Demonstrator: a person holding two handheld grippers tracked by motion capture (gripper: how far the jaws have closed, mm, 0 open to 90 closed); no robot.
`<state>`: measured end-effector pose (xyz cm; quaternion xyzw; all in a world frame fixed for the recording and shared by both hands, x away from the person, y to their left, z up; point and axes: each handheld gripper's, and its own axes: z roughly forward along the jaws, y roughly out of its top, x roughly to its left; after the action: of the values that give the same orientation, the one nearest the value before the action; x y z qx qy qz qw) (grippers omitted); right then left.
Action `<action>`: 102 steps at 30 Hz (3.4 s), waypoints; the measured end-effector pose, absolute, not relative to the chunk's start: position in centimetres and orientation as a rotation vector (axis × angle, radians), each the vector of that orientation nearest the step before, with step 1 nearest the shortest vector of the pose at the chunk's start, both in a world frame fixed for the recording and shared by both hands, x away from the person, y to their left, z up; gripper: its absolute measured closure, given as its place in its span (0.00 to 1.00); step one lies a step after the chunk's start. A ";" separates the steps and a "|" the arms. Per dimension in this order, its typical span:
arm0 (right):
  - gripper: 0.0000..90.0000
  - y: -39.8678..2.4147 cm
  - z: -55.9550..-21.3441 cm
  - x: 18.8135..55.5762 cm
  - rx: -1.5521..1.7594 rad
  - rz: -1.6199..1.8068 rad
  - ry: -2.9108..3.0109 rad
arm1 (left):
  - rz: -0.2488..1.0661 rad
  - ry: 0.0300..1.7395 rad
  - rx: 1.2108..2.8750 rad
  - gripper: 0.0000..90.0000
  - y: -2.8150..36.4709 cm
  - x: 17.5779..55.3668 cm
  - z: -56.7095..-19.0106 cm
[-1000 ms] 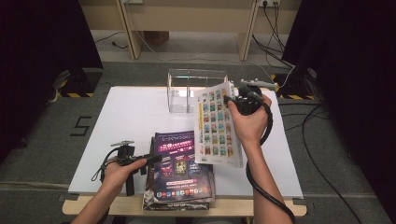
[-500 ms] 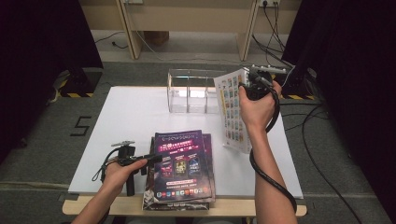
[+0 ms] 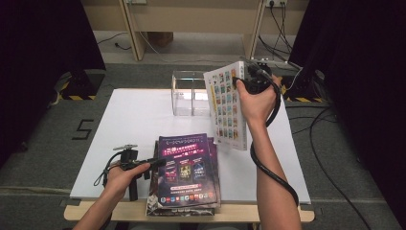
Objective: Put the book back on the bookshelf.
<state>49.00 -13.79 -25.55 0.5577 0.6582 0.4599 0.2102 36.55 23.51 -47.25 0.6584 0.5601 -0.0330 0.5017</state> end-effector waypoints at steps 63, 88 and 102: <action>0.82 -11.9 -27.2 58.1 1.421 1.344 1.606 | -0.091 1.364 1.573 0.54 24.0 36.7 -47.5; 0.80 -13.6 -29.8 49.7 1.289 1.259 1.763 | -0.082 1.364 1.561 0.54 24.3 36.6 -47.2; 0.79 -15.5 -31.9 44.5 1.327 1.242 1.797 | -0.070 1.360 1.561 0.54 24.4 36.5 -46.8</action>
<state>44.54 -15.51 -31.89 0.4972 0.6730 0.4654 0.2886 36.49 24.39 -46.85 0.6482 0.5648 -0.0291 0.5098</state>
